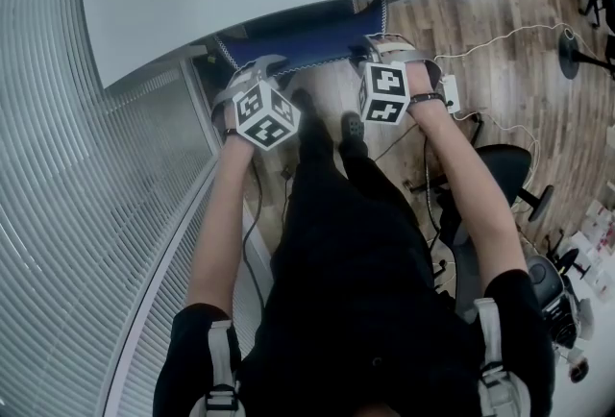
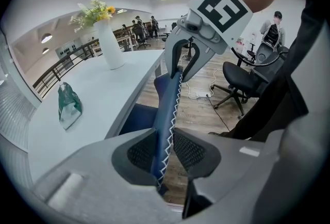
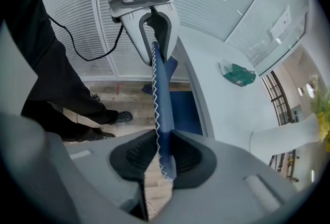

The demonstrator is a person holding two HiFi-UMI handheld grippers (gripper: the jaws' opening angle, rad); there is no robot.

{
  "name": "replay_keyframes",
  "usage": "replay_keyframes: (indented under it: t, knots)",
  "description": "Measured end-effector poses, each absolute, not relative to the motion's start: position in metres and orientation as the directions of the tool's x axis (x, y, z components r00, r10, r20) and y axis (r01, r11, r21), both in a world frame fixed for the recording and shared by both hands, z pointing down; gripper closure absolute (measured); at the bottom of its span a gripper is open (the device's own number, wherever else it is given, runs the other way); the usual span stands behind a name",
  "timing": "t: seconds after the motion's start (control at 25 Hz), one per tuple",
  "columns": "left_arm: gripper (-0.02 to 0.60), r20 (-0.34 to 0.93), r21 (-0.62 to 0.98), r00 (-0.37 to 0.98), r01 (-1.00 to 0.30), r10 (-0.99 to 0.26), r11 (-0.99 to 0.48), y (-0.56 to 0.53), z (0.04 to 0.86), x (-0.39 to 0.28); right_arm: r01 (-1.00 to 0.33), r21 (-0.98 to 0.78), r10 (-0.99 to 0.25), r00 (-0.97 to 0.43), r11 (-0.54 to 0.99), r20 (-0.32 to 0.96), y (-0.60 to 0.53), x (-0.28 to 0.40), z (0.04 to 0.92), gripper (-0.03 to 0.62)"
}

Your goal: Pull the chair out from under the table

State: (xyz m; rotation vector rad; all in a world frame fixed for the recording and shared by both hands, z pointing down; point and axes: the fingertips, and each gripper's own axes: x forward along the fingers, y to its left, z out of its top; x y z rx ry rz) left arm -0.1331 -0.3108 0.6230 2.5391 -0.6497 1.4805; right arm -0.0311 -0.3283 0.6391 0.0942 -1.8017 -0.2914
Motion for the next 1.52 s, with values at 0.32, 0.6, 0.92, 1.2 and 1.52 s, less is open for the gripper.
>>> replay_keyframes:
  t: [0.32,0.6,0.92,1.2,1.52]
  knots:
    - [0.476,0.862,-0.084,0.432,-0.394,-0.265,-0.915,-0.282,0.628,-0.127,0.103,0.229,-0.200,-0.234,0.968,0.952,-0.300,-0.024,0.645,0.508]
    - [0.483,0.867,-0.073,0.442,-0.342,-0.229,-0.937,-0.252,0.636,-0.122,0.135,0.224,-0.197,-0.191,0.965,0.962,-0.272,-0.018,0.655,0.511]
    - [0.492,0.877,-0.086,0.425,-0.319,-0.223,-0.944,-0.220,0.647,-0.118,0.147,0.215,-0.187,-0.182,0.966,0.965,-0.240,-0.013,0.666,0.513]
    - [0.494,0.889,-0.086,0.401,-0.325,-0.220,-0.942,-0.195,0.651,-0.115,0.135,0.200,-0.171,-0.200,0.970,0.965,-0.212,-0.010,0.669,0.513]
    - [0.498,0.897,-0.087,0.385,-0.330,-0.218,-0.940,-0.158,0.645,-0.098,0.141,0.196,-0.163,-0.215,0.970,0.963,-0.178,0.006,0.663,0.513]
